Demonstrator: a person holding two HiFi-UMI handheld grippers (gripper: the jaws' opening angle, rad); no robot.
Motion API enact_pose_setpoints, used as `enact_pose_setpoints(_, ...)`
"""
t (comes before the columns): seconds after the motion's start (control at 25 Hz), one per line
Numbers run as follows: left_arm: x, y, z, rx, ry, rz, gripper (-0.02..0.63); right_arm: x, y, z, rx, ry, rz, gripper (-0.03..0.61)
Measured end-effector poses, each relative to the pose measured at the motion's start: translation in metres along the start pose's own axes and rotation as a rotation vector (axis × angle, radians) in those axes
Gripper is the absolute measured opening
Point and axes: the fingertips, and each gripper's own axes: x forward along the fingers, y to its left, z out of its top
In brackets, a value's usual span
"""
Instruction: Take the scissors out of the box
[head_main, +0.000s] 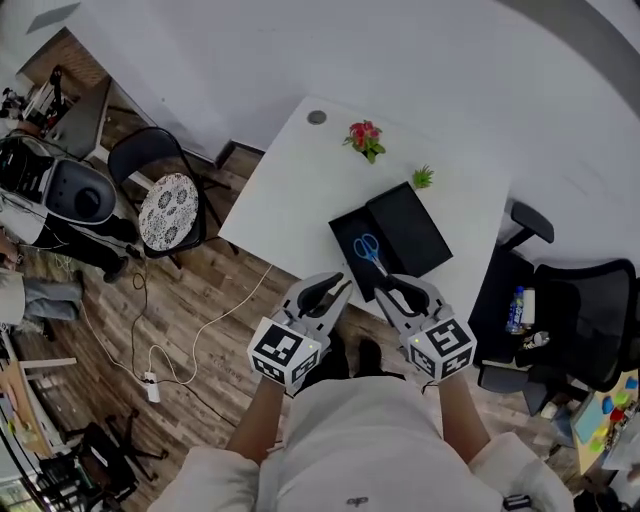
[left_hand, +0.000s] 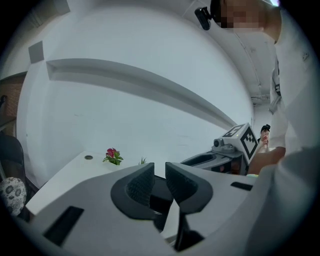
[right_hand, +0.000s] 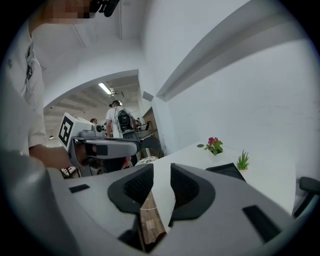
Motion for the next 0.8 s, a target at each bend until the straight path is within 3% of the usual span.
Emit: enact_pose_setpoints(0.8,0.047,0.071,-0.020,-0.006,0.098,-0.219,0.074,0.091,-0.064,-0.062,0.017,0.260,-0.195,0.109)
